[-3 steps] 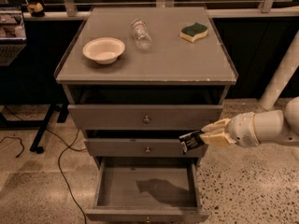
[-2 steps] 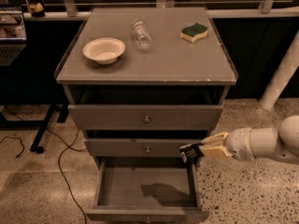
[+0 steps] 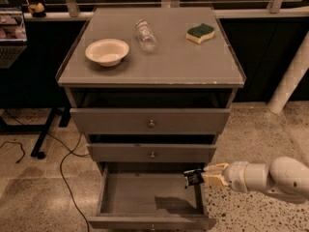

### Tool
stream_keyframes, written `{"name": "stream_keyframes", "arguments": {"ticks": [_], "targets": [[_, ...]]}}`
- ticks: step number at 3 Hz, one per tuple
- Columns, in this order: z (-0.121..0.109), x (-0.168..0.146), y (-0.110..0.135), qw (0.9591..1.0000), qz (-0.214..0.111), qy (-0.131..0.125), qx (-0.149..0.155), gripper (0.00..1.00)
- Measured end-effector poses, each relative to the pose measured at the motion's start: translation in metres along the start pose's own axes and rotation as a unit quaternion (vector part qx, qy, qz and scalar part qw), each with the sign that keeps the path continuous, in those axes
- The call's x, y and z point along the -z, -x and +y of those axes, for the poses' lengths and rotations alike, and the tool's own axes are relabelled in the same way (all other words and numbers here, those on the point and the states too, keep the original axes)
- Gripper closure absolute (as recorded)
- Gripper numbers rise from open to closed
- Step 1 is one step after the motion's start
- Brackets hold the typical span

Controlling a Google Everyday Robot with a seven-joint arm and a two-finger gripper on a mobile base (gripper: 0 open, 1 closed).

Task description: Place rxbar chocolate into bottom drawer

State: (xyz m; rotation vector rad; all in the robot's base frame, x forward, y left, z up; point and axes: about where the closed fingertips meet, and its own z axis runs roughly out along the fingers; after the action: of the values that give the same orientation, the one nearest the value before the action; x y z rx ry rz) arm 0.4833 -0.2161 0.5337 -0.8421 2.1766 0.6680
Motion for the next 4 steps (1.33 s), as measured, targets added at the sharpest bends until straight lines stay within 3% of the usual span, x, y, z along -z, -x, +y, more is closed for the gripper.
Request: {"name": "stream_keyframes", "arguments": {"ticks": [1,2,3,4], "targets": [[-0.003,-0.032,-0.029,0.9998,0.008,0.011,-0.015,1.00],[-0.003,-0.032,-0.029,0.9998,0.008,0.011,-0.015,1.00],[-0.012,-0.049,-0.047,0.9991,-0.003,-0.001,-0.043,1.00],[-0.022,-0.086,-0.064,0.9983,-0.019,0.001,-0.055,1.00]]}}
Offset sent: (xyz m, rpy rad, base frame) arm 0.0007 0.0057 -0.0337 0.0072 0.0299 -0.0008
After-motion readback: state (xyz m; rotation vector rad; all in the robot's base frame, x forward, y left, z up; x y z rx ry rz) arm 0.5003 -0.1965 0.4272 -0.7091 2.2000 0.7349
